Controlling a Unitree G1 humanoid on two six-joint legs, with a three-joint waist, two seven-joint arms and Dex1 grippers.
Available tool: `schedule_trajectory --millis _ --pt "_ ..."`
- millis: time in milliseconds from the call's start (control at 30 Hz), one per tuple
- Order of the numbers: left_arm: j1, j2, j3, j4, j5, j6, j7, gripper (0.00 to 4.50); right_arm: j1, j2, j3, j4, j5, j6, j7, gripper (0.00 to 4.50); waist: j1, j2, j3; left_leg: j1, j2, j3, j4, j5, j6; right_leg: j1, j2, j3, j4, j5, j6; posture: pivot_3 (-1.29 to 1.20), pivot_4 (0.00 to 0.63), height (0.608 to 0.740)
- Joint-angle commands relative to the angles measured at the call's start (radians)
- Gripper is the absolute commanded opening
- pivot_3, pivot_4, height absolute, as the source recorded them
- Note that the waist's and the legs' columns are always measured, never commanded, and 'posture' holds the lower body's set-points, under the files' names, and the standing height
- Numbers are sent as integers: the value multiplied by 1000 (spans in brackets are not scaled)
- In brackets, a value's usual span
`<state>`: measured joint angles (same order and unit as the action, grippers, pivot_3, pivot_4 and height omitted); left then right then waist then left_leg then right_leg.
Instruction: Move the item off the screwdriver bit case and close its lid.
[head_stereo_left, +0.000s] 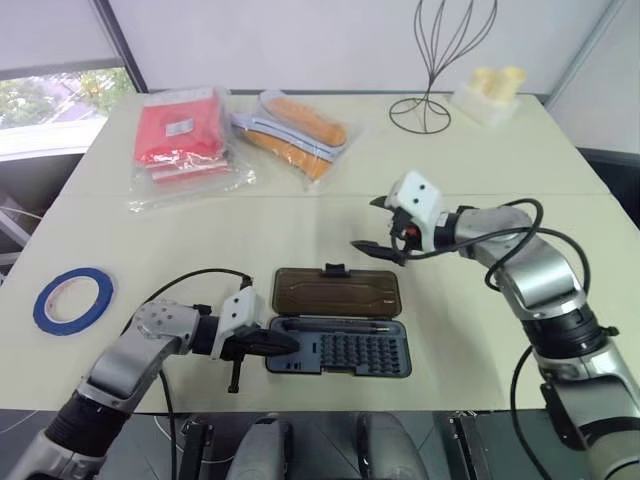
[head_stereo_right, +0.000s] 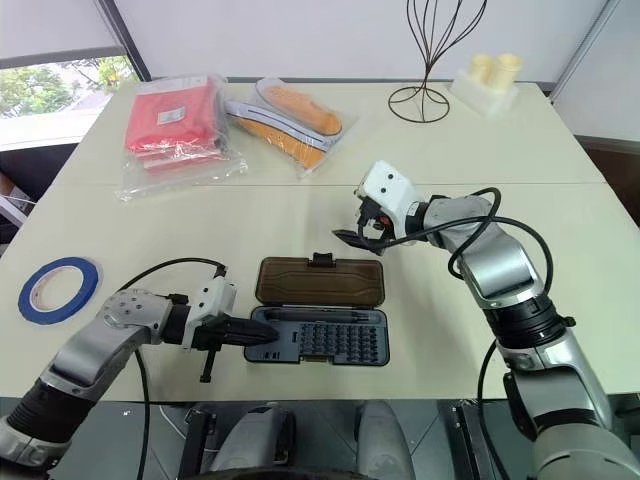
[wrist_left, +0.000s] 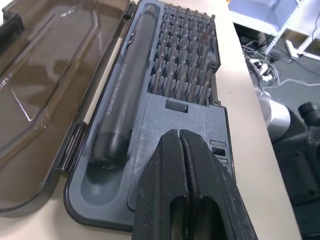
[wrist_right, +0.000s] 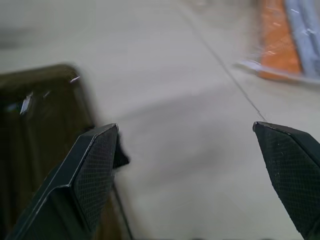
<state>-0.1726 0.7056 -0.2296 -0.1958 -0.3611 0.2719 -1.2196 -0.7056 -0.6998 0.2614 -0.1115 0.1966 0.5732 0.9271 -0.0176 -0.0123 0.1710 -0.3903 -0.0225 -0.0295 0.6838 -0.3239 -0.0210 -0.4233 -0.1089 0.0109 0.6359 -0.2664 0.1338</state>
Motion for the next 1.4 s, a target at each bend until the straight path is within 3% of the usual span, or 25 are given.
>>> schedule_trajectory --millis 33,267,600,967,1100,1267,1333,1400 --pt "12 -9 -36 45 49 -22 4 29 -51 -39 51 62 -13 -76 164 4500 0 0 0 0 0 0 0 0 0 0 0 0 0 0 0 0 150 740" --pt "12 -10 -26 41 40 -14 11 29 -108 31 92 254 -68 -193 236 4500 -1 0 0 1 0 0 1 0 0 1 0 0 1 0 0 0 150 740" --pt "31 -3 -9 30 39 -20 33 29 -138 114 109 502 -175 -332 223 4500 -1 0 0 2 0 0 1 3 -5 0 0 0 4 0 0 0 150 740" --pt "45 3 0 11 38 -15 45 29 -134 136 103 574 -228 -411 238 4500 -2 0 0 4 0 0 1 3 -5 0 0 0 9 0 0 0 150 740" --pt "52 9 1 7 37 -17 46 0 -124 133 112 567 -239 -416 257 3581 -3 0 0 4 0 0 1 3 -5 0 0 0 10 0 0 0 150 740" --pt "61 18 6 0 37 -18 51 0 -104 128 122 554 -256 -426 278 1776 -3 0 -1 5 1 0 1 3 -5 0 0 0 10 0 0 0 150 740" --pt "60 18 8 0 35 -17 55 0 -103 129 126 554 -261 -431 286 1353 -3 0 -1 6 1 0 1 3 -4 0 0 0 10 0 0 0 150 740" --pt "61 18 11 -4 35 -18 62 0 -100 130 130 552 -266 -436 293 1353 -3 0 -1 7 1 1 1 2 -3 1 0 0 11 0 0 0 150 740"
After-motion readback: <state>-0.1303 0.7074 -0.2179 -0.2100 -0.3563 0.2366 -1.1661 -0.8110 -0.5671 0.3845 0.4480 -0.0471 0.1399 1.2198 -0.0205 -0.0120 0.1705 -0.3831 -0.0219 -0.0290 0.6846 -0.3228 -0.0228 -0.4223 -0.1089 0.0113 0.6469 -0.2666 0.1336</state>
